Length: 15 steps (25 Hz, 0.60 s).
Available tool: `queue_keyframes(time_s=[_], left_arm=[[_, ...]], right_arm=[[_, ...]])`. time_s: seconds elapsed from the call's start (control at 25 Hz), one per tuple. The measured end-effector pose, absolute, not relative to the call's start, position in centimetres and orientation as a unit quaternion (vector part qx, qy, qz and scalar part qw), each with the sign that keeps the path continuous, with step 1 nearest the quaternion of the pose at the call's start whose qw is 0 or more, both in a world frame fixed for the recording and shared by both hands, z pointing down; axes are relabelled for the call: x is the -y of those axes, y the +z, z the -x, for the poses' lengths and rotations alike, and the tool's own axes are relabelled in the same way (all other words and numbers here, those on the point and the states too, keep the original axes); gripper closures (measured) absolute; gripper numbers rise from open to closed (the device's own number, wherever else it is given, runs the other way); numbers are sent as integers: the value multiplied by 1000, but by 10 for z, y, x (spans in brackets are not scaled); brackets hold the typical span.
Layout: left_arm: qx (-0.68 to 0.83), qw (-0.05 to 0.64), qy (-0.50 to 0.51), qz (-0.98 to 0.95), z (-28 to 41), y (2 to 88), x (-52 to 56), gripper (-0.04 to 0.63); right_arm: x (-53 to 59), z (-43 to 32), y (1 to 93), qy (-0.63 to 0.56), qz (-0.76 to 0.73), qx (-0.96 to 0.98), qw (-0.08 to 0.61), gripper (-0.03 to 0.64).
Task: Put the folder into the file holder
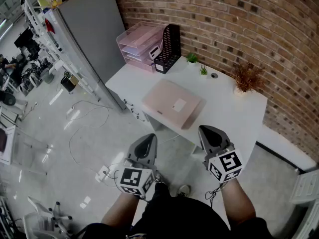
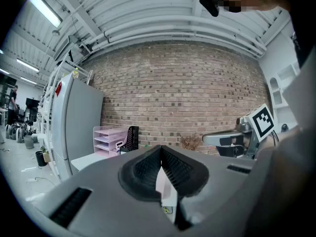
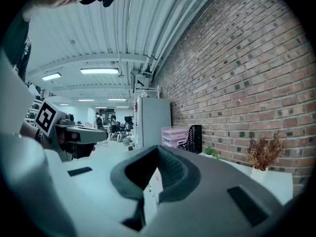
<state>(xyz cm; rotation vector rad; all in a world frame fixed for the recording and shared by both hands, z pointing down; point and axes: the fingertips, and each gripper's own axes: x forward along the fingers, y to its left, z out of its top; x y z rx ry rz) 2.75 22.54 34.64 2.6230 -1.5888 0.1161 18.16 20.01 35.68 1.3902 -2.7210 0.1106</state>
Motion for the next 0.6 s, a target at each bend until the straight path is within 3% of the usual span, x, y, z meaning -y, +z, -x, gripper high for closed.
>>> queue_keyframes(time_s=[0.6], left_arm=[[528, 38, 37, -847, -27, 347, -220, 588]], right_arm=[[-195, -182, 353, 29, -446, 894, 29, 612]])
